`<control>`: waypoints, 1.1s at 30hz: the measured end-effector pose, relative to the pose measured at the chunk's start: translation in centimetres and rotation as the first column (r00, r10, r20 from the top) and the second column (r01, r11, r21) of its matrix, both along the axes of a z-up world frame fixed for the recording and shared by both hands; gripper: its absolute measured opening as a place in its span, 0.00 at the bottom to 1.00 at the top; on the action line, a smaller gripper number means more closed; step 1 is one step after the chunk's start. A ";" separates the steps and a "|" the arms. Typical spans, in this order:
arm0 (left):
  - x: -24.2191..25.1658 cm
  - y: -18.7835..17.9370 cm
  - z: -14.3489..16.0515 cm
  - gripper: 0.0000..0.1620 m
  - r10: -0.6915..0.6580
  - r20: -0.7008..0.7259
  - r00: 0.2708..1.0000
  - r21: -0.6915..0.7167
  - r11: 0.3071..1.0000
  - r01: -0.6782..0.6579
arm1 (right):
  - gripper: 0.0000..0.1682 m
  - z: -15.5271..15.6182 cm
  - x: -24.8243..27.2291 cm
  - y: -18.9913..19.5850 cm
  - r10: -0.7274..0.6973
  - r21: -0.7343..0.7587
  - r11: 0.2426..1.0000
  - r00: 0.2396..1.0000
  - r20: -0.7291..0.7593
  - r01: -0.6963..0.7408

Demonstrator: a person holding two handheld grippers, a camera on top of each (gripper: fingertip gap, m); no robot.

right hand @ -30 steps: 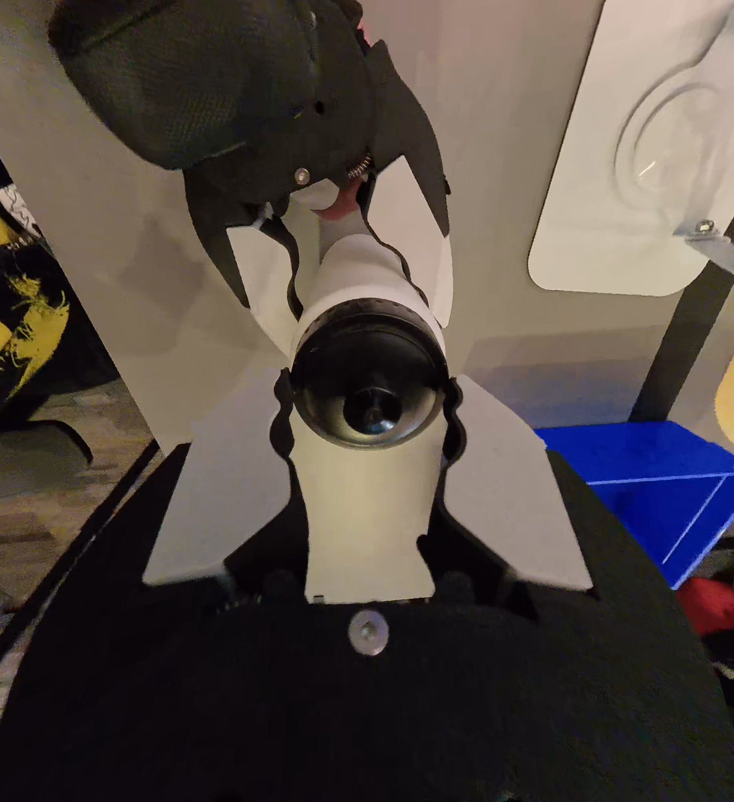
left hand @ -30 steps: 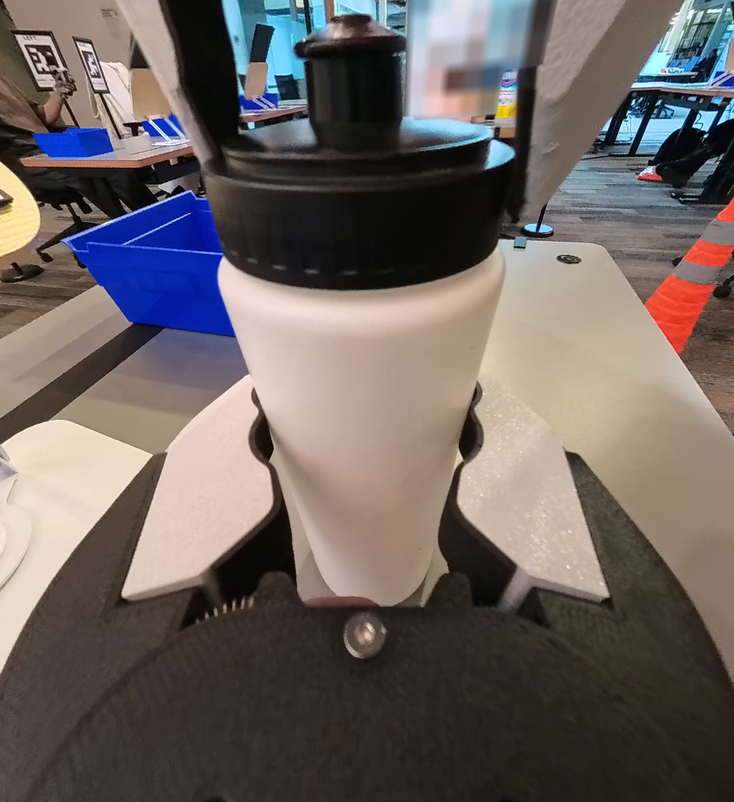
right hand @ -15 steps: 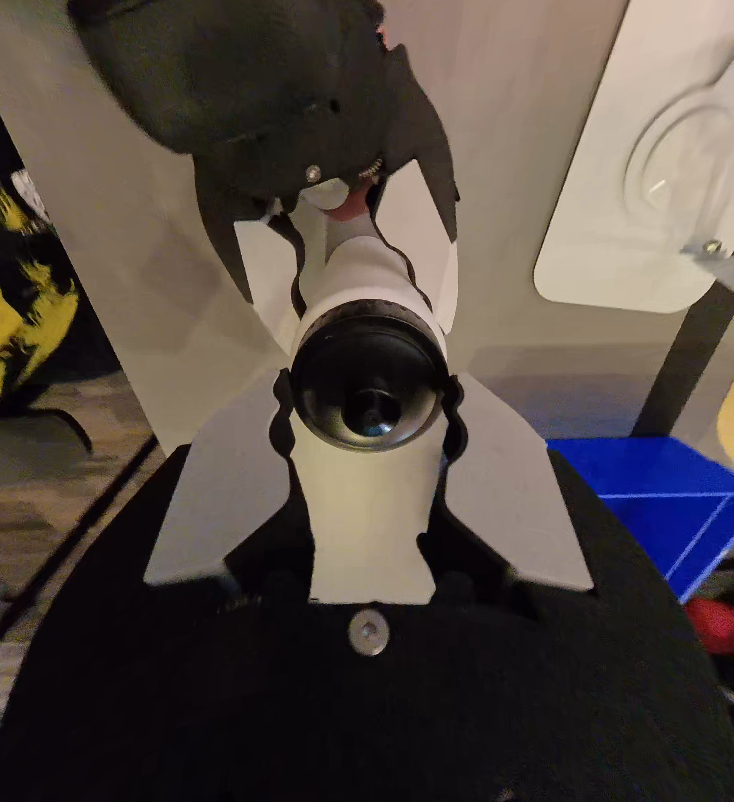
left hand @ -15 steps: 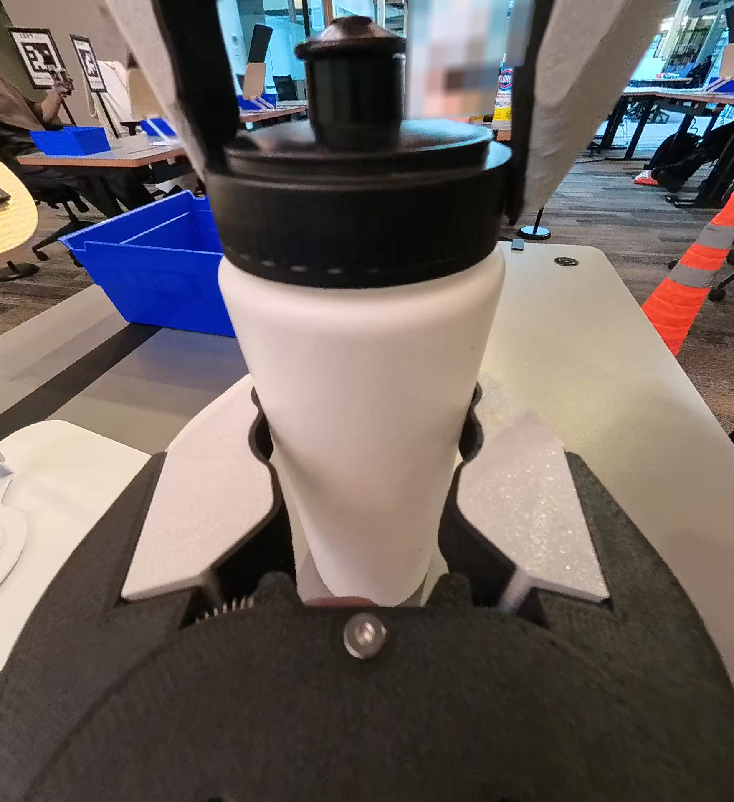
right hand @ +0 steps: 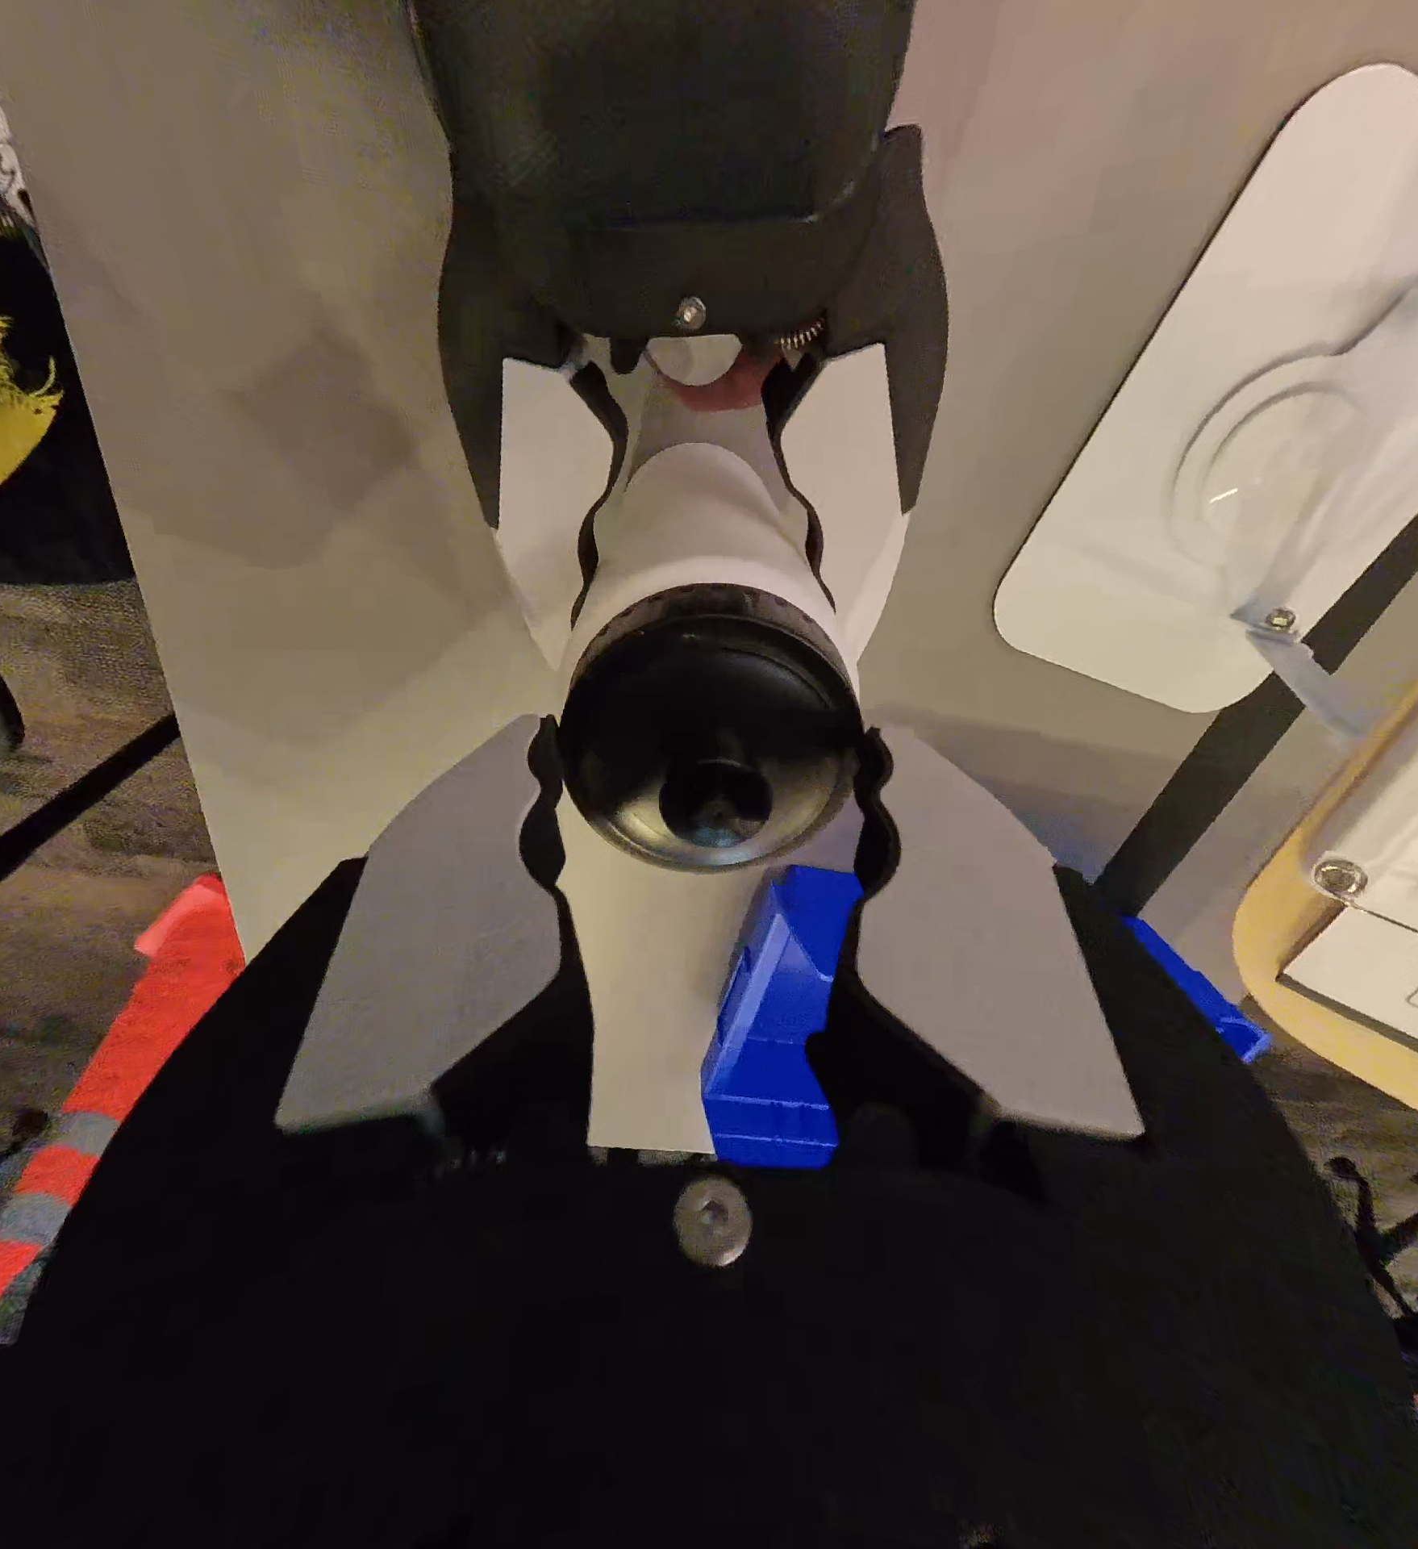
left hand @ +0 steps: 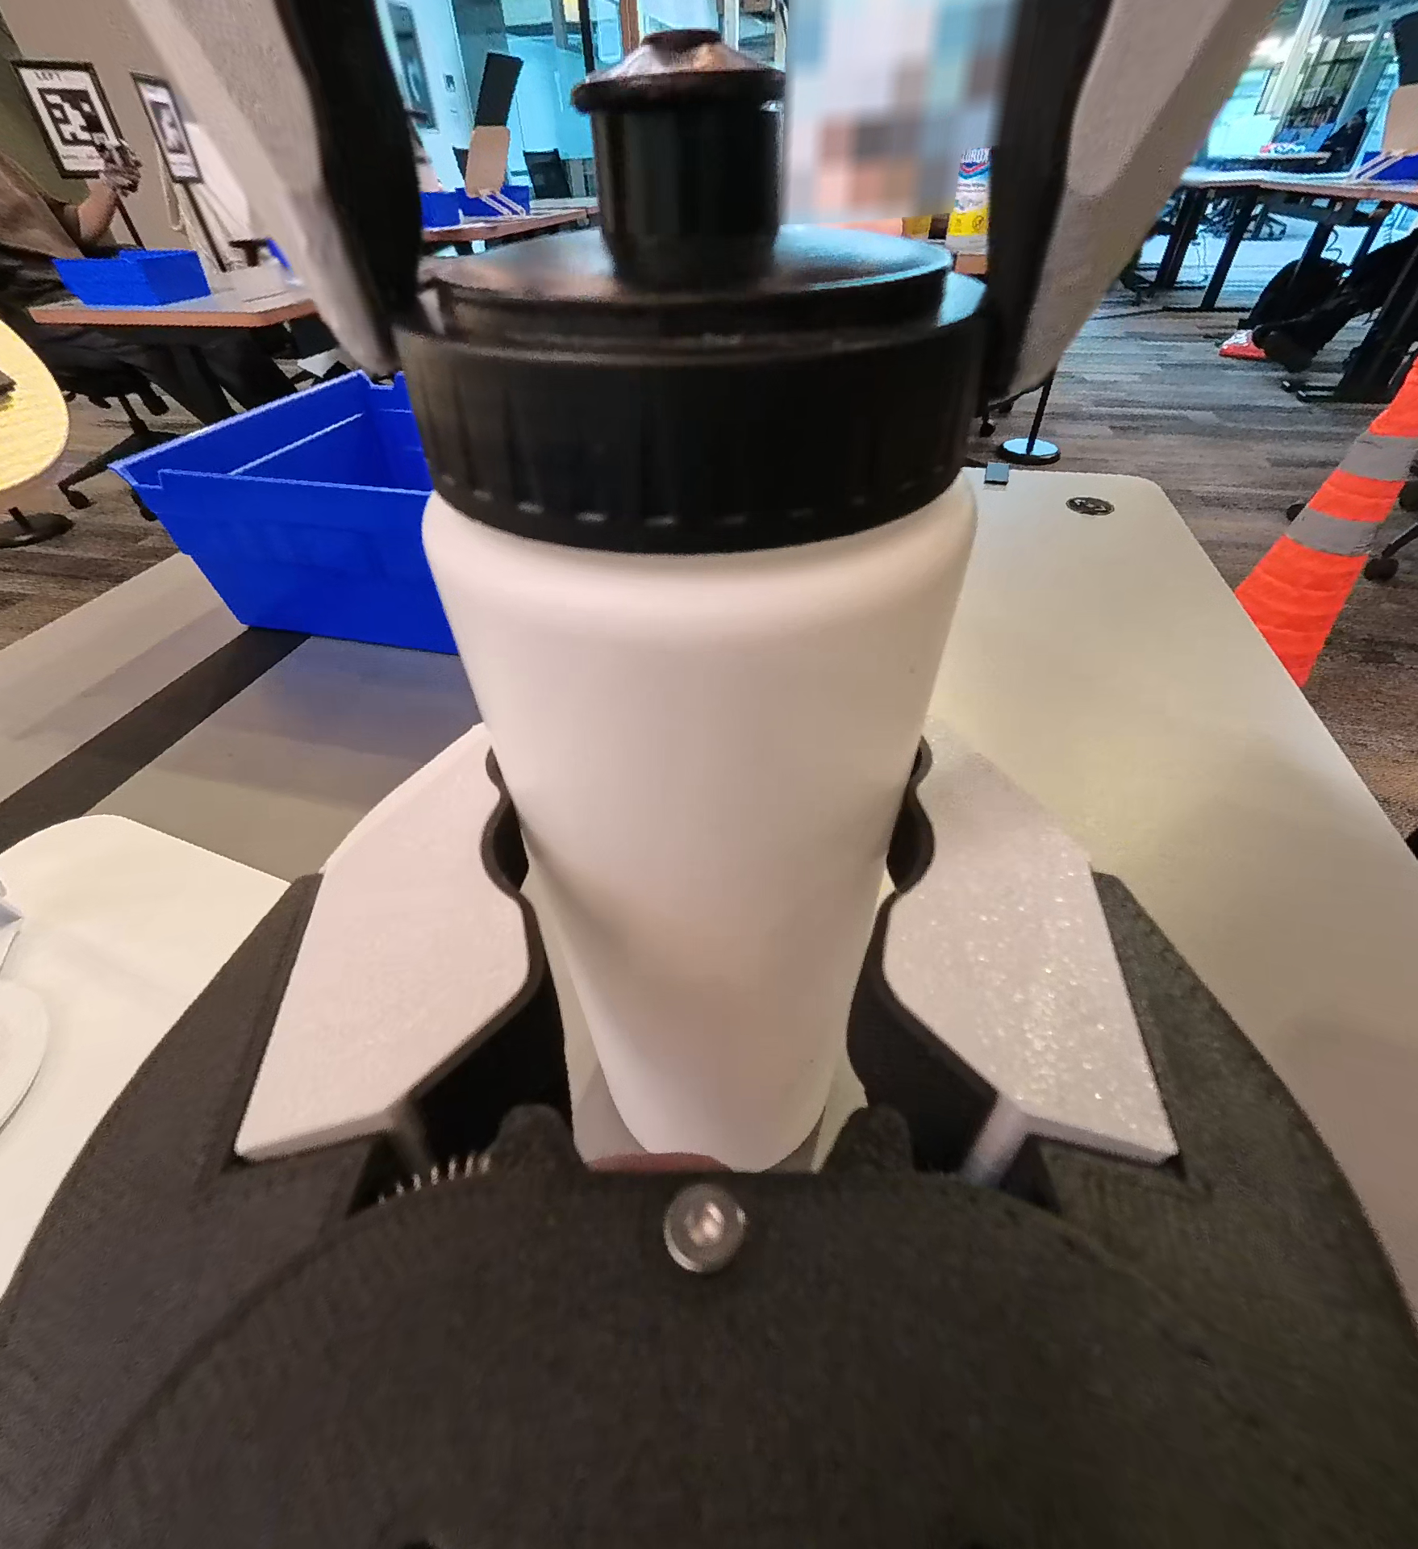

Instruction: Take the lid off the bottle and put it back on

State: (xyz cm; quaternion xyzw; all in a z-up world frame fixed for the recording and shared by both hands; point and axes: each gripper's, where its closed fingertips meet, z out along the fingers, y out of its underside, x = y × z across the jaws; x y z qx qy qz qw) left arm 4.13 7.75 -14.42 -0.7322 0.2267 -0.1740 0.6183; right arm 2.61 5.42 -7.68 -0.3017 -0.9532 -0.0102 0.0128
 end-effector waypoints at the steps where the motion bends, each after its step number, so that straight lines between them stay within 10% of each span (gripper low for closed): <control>1: 0.0 0.0 0.0 0.53 0.000 -0.001 1.000 0.000 1.000 0.000 | 0.41 -0.1 0.0 0.0 0.000 0.001 1.000 1.000 0.002 0.000; 10: 0.0 0.0 0.0 0.53 -0.001 0.000 1.000 -0.007 1.000 0.001 | 0.40 -0.3 -0.7 -0.4 -0.394 -0.092 0.916 0.919 -0.022 0.390; 23: 0.2 0.0 0.0 0.53 -0.005 0.001 1.000 0.001 1.000 0.005 | 0.41 -0.1 0.2 0.2 -0.124 0.020 0.992 0.992 -0.009 0.124; 33: 0.2 0.1 -0.3 0.53 -0.006 -0.013 1.000 -0.013 1.000 0.006 | 0.41 -0.5 0.1 0.0 -0.381 -0.049 0.924 0.925 -0.006 0.380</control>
